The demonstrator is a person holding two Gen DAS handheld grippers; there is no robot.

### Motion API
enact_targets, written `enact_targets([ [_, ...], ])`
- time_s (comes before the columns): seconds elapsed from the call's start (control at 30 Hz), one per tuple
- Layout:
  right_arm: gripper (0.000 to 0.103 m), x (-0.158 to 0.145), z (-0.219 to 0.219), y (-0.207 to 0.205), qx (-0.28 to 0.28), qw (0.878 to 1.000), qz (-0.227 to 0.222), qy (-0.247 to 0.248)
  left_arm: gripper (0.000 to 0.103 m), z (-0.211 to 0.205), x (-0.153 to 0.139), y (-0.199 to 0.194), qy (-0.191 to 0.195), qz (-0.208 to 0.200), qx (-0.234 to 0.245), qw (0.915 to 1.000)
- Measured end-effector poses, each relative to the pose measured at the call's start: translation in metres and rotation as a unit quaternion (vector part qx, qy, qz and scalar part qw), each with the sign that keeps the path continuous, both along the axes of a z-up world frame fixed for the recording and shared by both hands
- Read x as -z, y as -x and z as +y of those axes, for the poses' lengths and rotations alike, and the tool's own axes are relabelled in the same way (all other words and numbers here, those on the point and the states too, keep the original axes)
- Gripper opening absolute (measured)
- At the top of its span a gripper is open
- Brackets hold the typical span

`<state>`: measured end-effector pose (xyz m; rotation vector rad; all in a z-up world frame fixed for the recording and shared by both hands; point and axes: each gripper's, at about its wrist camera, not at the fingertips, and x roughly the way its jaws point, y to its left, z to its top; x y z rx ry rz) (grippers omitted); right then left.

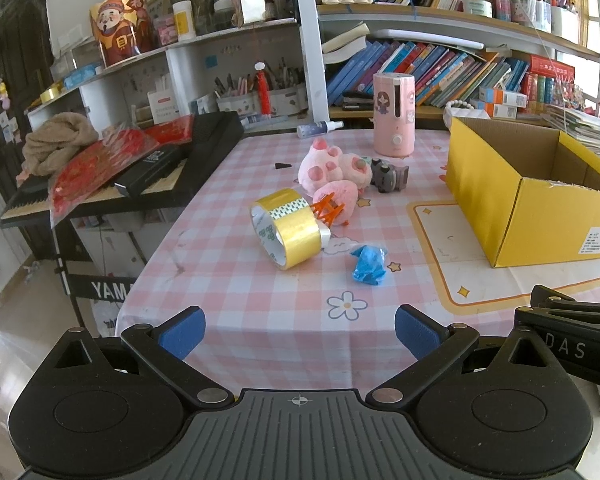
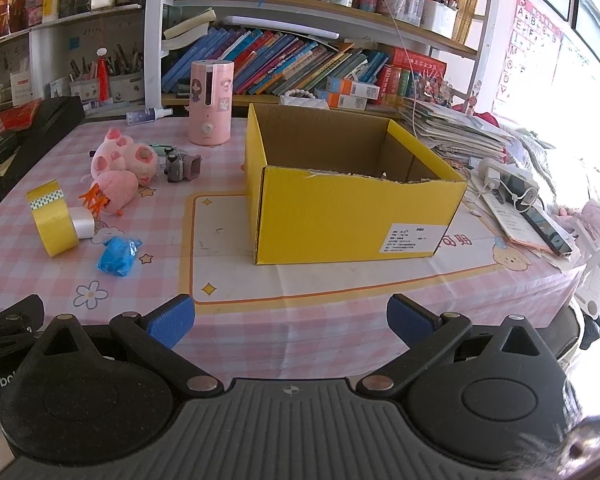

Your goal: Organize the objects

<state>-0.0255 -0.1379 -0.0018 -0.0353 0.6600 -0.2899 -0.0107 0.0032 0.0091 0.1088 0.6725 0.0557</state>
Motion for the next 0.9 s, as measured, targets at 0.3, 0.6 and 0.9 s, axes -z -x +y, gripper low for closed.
enact_targets([
  [0.3, 0.103, 0.0019, 0.0018, -0.0035, -0.001, 1.000, 0.003, -0.002, 0.102, -0.0001, 0.0002, -0.0002, 0.000, -0.001, 0.001, 1.0000],
  [0.6, 0.103, 0.0013, 0.0019, -0.0039, -0.001, 1.000, 0.002, -0.002, 0.102, 0.0009, 0.0007, -0.0013, 0.000, 0.000, 0.000, 1.0000],
  [0.9, 0.103, 0.0010, 0.0060, -0.0083, -0.002, 1.000, 0.005, -0.003, 0.102, 0.0058, 0.0018, -0.0060, 0.002, 0.002, 0.000, 1.0000],
])
